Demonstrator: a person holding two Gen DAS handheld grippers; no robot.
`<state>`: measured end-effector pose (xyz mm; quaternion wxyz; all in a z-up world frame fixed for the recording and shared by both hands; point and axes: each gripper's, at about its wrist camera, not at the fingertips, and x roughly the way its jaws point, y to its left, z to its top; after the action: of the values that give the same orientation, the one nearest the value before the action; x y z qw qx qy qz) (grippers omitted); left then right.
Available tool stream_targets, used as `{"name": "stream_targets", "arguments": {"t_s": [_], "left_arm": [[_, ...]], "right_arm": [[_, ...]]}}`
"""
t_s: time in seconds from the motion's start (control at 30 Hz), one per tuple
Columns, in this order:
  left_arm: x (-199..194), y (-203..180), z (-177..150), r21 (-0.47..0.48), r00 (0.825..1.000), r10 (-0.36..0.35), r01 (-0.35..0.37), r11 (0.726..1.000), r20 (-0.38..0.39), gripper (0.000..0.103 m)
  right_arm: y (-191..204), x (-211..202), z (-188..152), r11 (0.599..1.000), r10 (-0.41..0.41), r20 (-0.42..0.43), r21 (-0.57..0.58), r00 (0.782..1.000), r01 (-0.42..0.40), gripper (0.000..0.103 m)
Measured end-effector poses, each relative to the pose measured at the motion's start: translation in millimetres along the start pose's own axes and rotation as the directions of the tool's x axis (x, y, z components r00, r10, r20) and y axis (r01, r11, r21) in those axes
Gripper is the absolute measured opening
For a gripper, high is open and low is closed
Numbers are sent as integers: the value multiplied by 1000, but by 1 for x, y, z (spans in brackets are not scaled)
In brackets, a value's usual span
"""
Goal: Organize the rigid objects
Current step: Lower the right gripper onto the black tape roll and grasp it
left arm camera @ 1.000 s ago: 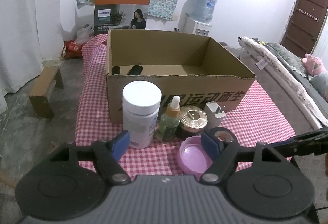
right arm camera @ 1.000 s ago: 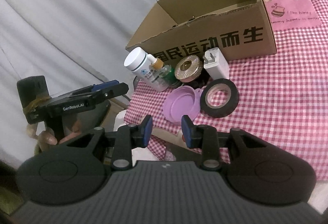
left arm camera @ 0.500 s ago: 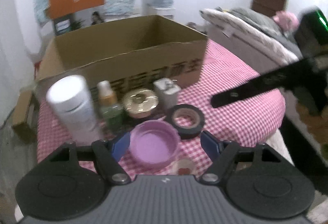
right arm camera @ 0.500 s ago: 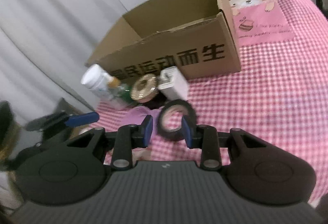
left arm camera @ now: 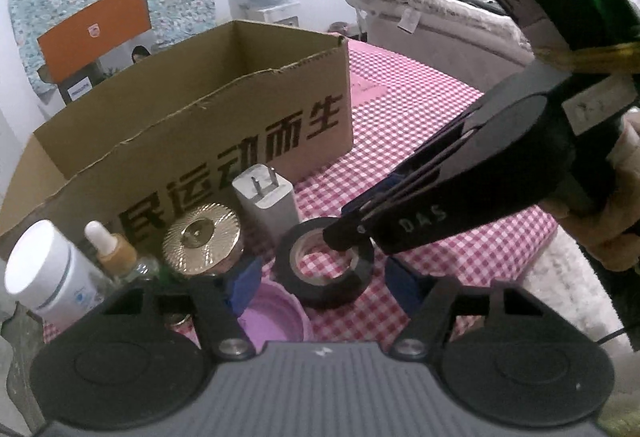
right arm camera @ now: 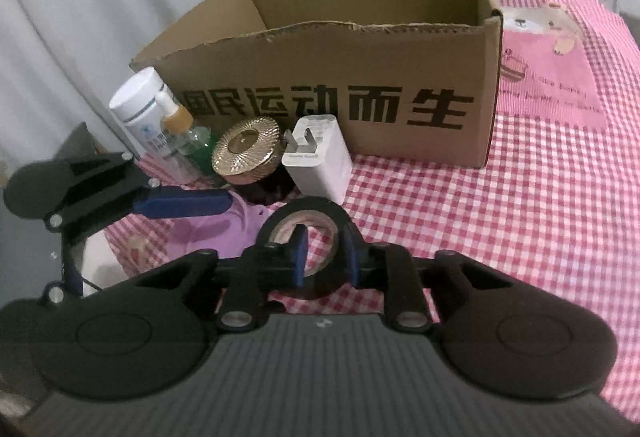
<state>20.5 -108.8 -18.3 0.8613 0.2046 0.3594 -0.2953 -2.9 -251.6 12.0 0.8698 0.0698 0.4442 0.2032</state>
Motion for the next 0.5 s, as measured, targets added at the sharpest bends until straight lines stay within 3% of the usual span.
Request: {"name": "stream_targets", "arguments": {"t_s": [0.2,0.33,0.5], "left_arm": [[12,-7,5,29,1000,-26,27,999,-17,70],[18,-13,8,54,1000,-17,18,998,-26,70],[21,-11,8,50,999,-7,9,999,-37,70]], "right_arm": [[-10,-2,-5,1000,-23,-5,18,1000,23,11],[-23,-8,-8,996,1,-2,87,1000,-1,11],[-19,-6,-2,997,19,8,75,1000,-19,13]]}}
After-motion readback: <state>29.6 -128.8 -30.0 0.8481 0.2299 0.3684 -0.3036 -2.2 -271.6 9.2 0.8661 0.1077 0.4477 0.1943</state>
